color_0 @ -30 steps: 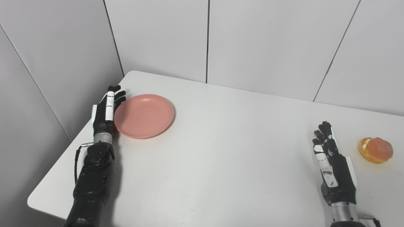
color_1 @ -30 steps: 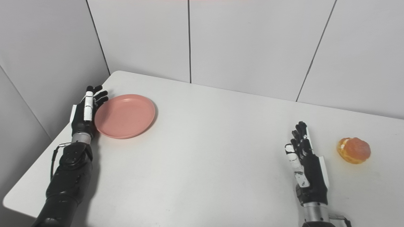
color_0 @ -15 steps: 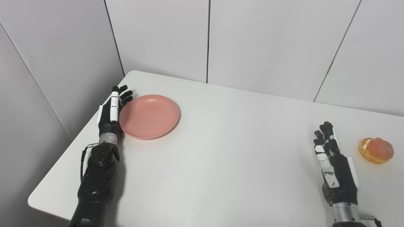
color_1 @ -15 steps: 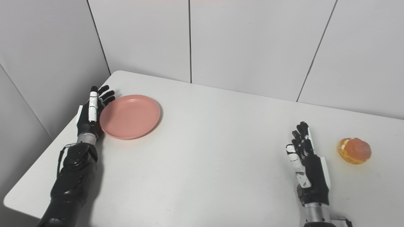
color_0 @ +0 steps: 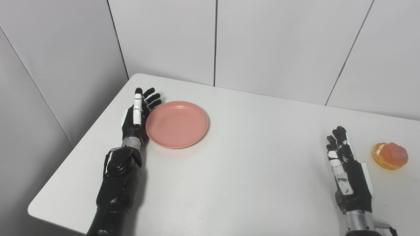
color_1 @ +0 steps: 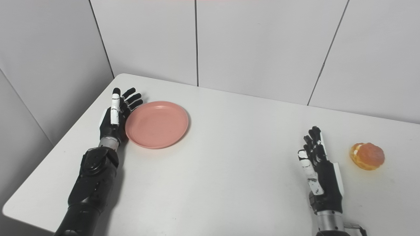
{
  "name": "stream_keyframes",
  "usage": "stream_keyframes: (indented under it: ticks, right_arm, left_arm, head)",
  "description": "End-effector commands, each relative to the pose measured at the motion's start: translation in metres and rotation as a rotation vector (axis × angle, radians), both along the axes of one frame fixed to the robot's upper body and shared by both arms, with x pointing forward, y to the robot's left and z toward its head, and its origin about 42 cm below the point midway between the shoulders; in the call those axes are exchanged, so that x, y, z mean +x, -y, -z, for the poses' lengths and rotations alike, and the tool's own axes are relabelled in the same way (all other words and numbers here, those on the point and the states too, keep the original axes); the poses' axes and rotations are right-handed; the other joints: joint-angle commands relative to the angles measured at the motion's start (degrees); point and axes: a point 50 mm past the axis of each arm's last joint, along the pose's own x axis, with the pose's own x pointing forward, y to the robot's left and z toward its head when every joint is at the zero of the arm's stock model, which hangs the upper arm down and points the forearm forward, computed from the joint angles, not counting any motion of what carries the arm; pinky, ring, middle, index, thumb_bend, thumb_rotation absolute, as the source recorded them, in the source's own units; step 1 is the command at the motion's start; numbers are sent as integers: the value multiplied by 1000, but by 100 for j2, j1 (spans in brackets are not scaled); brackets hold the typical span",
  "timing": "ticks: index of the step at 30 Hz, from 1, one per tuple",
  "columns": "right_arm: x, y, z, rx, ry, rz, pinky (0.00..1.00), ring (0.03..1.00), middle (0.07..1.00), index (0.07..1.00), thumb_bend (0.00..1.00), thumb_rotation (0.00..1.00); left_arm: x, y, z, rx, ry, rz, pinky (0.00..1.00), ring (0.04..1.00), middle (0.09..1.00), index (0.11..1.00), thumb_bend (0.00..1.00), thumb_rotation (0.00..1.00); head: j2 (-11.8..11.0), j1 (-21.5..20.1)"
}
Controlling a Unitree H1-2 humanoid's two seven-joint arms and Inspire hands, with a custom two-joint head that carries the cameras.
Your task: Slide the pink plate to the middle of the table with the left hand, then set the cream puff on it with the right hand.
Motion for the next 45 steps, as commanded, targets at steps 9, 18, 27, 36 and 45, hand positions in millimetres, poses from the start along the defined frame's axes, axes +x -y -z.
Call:
stream_keyframes:
  ticks: [9,18,27,36,45]
  right_arm:
    - [-5,-4,12,13,-46,11,999,986,997,974,631,756]
    - [-5,-8,10,13,-40,12,994,974,987,968,656,731]
    - [-8,-14,5,-24,-3,31,939,936,960,955,642,769]
    - [-9,-25,2,-41,-5,28,939,932,957,960,652,797]
    - [-10,-50,-3,-63,-4,67,890,907,928,930,574,805]
  left_arm:
    - [5,21,-21,15,36,68,840,824,816,802,622,1000]
    - [1,53,-19,-2,-1,172,821,821,814,803,597,1000]
    - [-9,98,-9,75,-38,301,812,819,815,805,587,1000]
    - [-22,120,-4,28,-11,315,848,842,839,822,603,1000]
    - [-42,141,-1,-1,30,375,871,875,871,860,592,1000]
  head:
    - [83,-254]
    - [140,-530]
    - [230,-888]
    - [321,-1661]
    - [409,-2657]
